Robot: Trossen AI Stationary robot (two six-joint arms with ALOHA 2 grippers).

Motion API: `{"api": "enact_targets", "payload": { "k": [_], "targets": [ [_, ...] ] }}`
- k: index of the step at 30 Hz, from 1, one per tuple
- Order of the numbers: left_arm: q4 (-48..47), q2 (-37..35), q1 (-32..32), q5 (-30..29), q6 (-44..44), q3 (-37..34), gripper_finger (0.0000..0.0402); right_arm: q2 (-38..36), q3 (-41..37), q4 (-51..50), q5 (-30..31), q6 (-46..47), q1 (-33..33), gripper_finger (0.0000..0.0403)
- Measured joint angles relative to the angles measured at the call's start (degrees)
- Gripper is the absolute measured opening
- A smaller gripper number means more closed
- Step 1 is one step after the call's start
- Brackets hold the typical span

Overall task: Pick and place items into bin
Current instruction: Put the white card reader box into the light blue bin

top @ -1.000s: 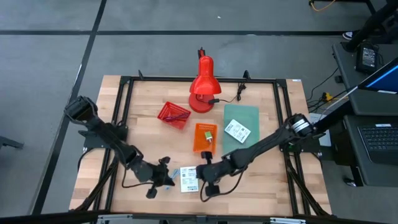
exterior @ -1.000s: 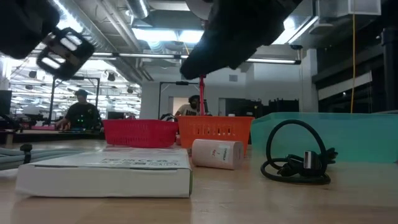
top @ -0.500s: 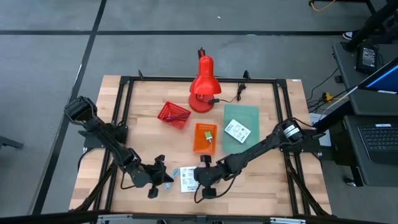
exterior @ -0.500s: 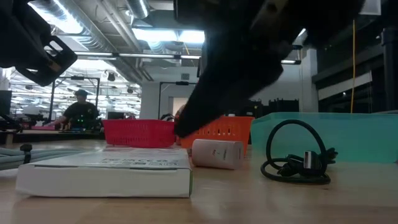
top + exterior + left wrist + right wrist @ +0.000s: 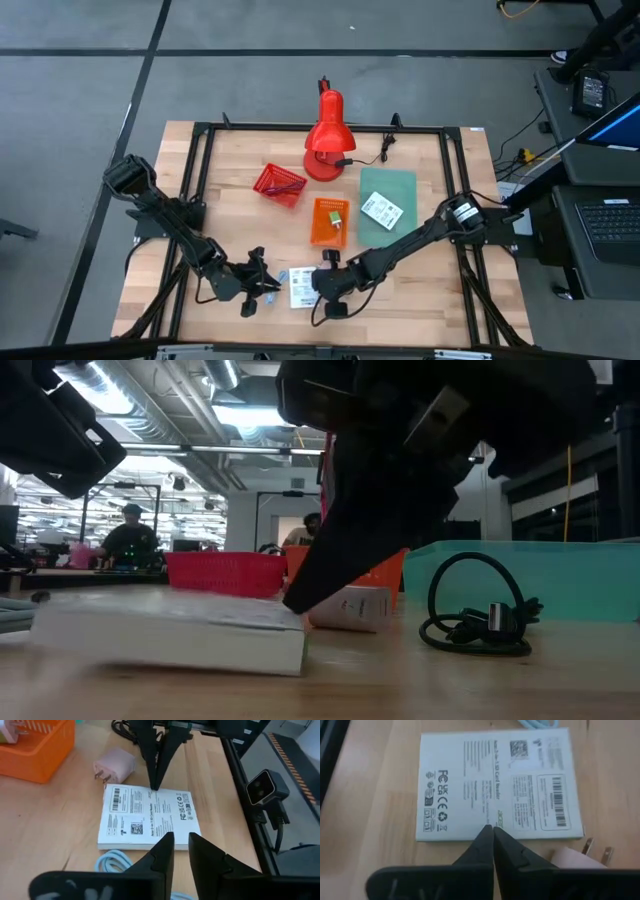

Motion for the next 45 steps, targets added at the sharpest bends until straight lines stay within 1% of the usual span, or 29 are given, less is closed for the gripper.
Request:
{"api": "enact_targets", "payload": {
  "k": [5, 12, 19, 23, 26, 33, 39, 42, 45],
  "targets": [
    [0.59, 0.00, 0.00, -0.45, -1.03, -0.02, 0.0074, 1.51, 0.24, 0.92, 0.23, 0.73, 0.00, 0.0000],
    [1.09, 0.00, 0.00, -0.98, -5.91, -0.02, 0.0101, 1.86, 0.13, 0.92, 0.17, 0.81, -0.02, 0.0000],
    [1.40, 0.30, 0.00, -0.97, -14.68, -0.02, 0.0125, 2.16, -0.15, 0.45, -0.72, 0.85, 0.03, 0.0000],
    [2.22, 2.18, 0.25, -0.32, -21.66, -0.02, 0.0139, 2.17, -0.13, 0.30, -0.67, 0.68, -0.01, 0.0000],
    [4.09, 3.88, 0.84, 0.82, -24.42, -0.11, 0.0147, 2.17, -0.13, 0.46, -0.59, 0.59, 0.00, 0.0000],
    [11.75, 4.68, 2.72, 1.77, -22.48, -0.04, 0.0153, 2.17, -0.13, 0.68, -0.46, 0.53, 0.00, 0.0000],
    [12.02, 4.68, 3.39, 1.77, -22.25, -0.04, 0.0151, 2.17, -0.13, 0.79, -0.36, 0.16, 0.00, 0.0000],
    [12.02, 4.68, 3.39, 1.74, -20.46, -0.04, 0.0150, 2.11, -0.26, 1.98, -0.20, -0.97, 0.04, 0.0000],
    [12.02, 4.68, 3.39, 0.73, -19.93, -0.04, 0.0150, 1.75, -0.39, 3.08, -0.13, -1.80, 0.00, 0.0000]
  ]
}}
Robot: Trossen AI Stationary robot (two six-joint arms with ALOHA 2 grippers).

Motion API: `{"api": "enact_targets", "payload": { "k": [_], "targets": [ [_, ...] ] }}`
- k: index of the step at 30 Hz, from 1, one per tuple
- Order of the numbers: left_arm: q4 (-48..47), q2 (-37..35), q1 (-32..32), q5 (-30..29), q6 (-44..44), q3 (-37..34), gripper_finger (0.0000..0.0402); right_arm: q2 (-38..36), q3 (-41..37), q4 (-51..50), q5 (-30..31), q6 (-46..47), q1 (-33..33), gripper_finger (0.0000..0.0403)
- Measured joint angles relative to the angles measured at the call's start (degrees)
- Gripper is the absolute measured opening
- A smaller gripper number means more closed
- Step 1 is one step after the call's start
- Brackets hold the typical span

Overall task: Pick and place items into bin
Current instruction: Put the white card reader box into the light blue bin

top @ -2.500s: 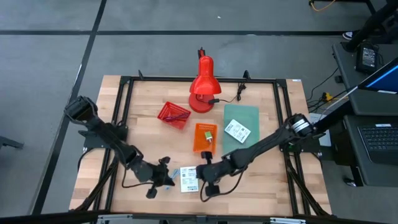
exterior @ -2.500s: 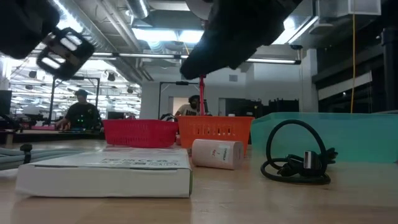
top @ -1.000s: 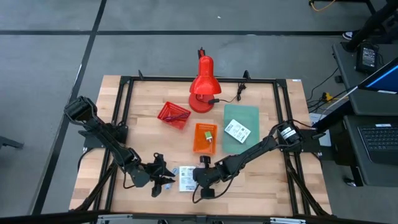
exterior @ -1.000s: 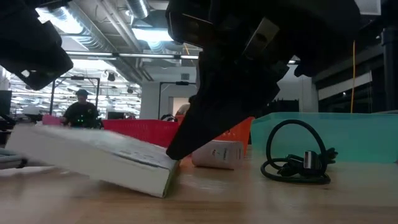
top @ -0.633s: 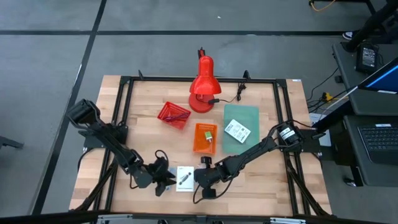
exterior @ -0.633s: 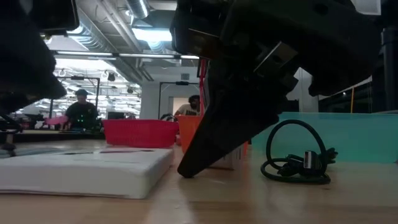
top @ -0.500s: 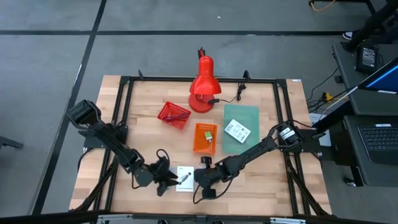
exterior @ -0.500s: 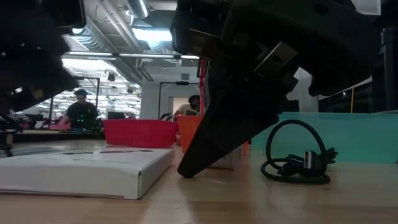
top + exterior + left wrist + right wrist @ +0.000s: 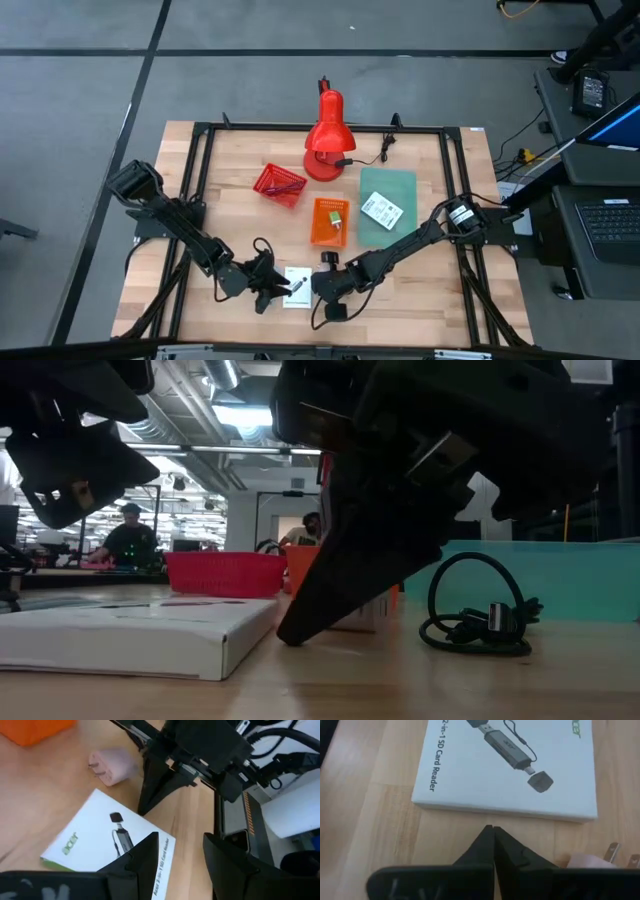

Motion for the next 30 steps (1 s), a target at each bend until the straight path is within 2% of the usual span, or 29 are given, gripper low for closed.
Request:
{"api": "enact_targets", "payload": {
  "k": [6, 10, 30],
  "targets": [
    [-0.84, 0.00, 0.00, -0.49, 0.09, 0.00, 0.0150, -1.83, 0.08, 2.28, 3.41, -0.76, 0.08, 0.0000],
    [-1.87, 0.00, 0.00, -0.55, 0.09, 0.00, 0.0149, -1.79, 0.09, 4.81, 3.38, -2.10, 0.11, 0.0000],
    [-1.84, 0.00, 0.00, -1.79, -0.37, 0.00, 0.0149, -0.01, 0.26, 3.58, 3.32, -0.14, 0.00, 0.0000]
  ]
}}
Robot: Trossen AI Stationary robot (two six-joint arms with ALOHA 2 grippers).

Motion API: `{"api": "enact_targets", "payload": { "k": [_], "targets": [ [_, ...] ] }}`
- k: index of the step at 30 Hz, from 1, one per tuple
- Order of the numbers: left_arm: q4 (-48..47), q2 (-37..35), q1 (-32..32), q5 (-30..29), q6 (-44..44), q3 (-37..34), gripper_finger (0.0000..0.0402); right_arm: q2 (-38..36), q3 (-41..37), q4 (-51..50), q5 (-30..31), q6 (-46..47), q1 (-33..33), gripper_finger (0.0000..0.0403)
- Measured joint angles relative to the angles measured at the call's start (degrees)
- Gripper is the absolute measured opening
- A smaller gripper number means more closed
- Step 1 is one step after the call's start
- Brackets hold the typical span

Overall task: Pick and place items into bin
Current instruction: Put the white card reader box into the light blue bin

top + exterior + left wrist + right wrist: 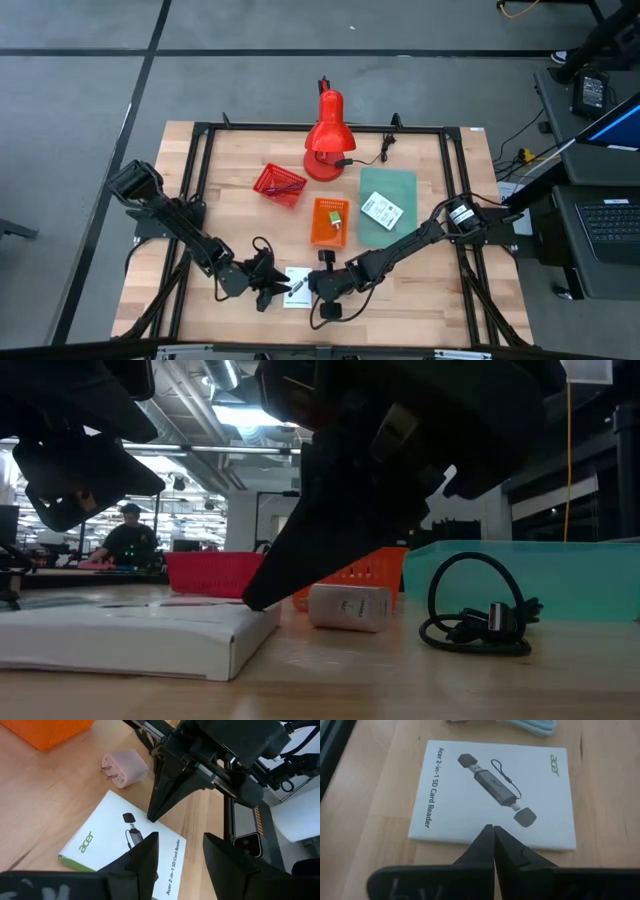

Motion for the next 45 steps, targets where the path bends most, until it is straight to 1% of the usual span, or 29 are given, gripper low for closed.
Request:
{"api": "enact_targets", "payload": {
  "k": [5, 16, 26, 31, 35, 38, 43, 45],
  "targets": [
    [0.05, 0.00, 0.00, -0.03, -0.18, 0.00, 0.0149, 0.00, 0.03, -0.27, -0.04, 0.02, 0.00, 0.0000],
    [-1.50, -0.02, 0.00, -0.25, -5.36, 0.02, 0.0150, -0.11, -0.51, -0.12, -0.02, 1.09, 0.00, 0.0000],
    [-2.41, 0.25, 0.11, -0.39, -12.66, 0.02, 0.0171, 0.46, -0.52, 0.24, 0.22, 0.62, 0.02, 0.0000],
    [-2.46, 2.98, 1.47, 4.29, -19.20, 0.02, 0.0182, 0.57, -0.56, 0.75, 0.22, -0.15, 0.02, 0.0000],
    [-2.50, 5.18, 2.57, 8.33, -22.27, 0.02, 0.0189, 0.61, -0.57, 0.73, 0.22, -0.13, 0.02, 0.0000],
    [-2.42, 5.97, 3.06, 9.76, -24.00, 0.02, 0.0191, 0.63, -0.57, 0.73, 0.20, -0.11, 0.02, 0.0000],
    [-2.46, 5.72, 3.06, 10.31, -23.64, 0.02, 0.0191, 0.66, -0.59, 0.71, 0.20, -0.11, 0.02, 0.0000],
    [-2.53, 5.36, 3.10, 11.67, -22.44, 0.02, 0.0191, 0.66, -0.59, 0.71, 0.20, -0.13, 0.02, 0.0000]
  ]
}}
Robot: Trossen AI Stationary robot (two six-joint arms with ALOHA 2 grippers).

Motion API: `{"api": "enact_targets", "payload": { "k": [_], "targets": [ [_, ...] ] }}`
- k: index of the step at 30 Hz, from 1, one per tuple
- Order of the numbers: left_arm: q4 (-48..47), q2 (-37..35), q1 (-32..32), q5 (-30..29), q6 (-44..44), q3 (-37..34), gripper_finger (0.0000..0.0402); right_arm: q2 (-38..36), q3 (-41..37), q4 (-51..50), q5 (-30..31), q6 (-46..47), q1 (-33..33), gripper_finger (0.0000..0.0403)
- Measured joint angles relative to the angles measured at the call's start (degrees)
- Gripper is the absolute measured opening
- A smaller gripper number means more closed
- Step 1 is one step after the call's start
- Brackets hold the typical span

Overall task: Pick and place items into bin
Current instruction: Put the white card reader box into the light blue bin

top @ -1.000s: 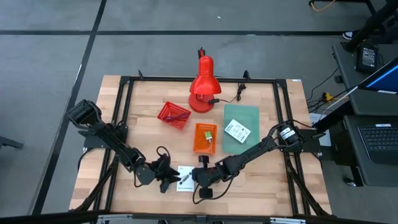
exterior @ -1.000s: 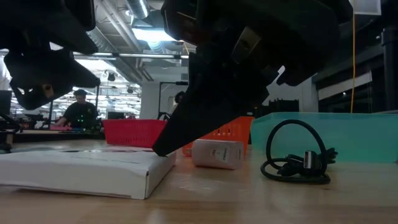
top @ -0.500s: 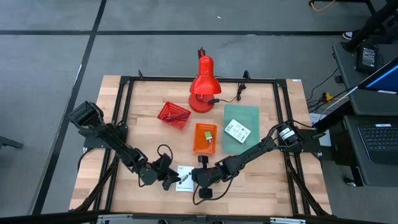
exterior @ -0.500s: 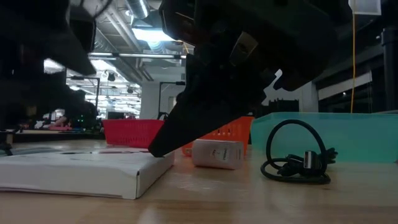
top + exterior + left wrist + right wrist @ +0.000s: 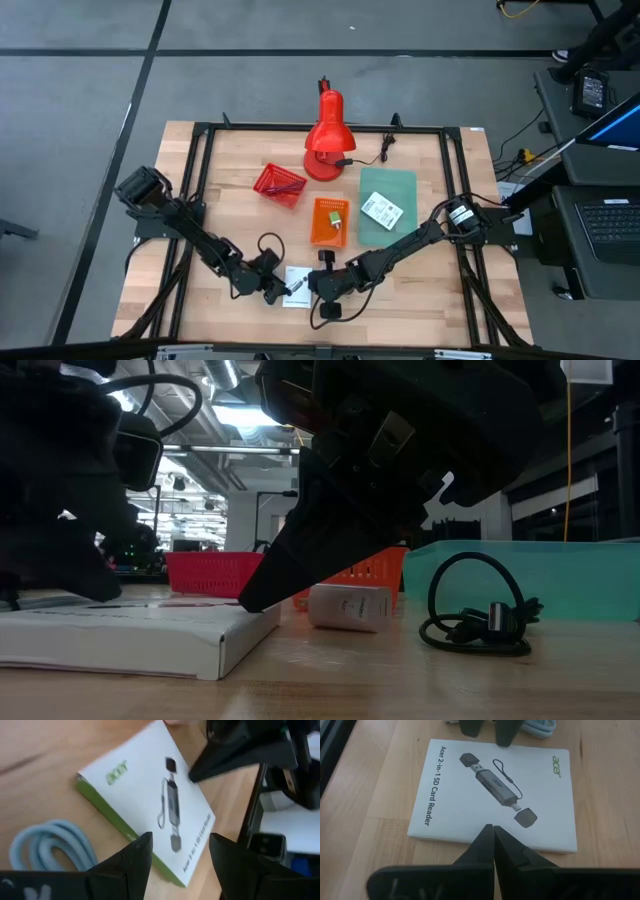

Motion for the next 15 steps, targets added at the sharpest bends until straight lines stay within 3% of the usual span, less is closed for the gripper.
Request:
{"api": "enact_targets", "payload": {
  "k": [15],
  "targets": [
    [-6.86, -0.49, 1.71, 1.85, -2.89, 0.09, 0.0185, 0.04, -0.02, -0.02, -0.02, -0.02, 0.00, 0.0000]
  ]
}}
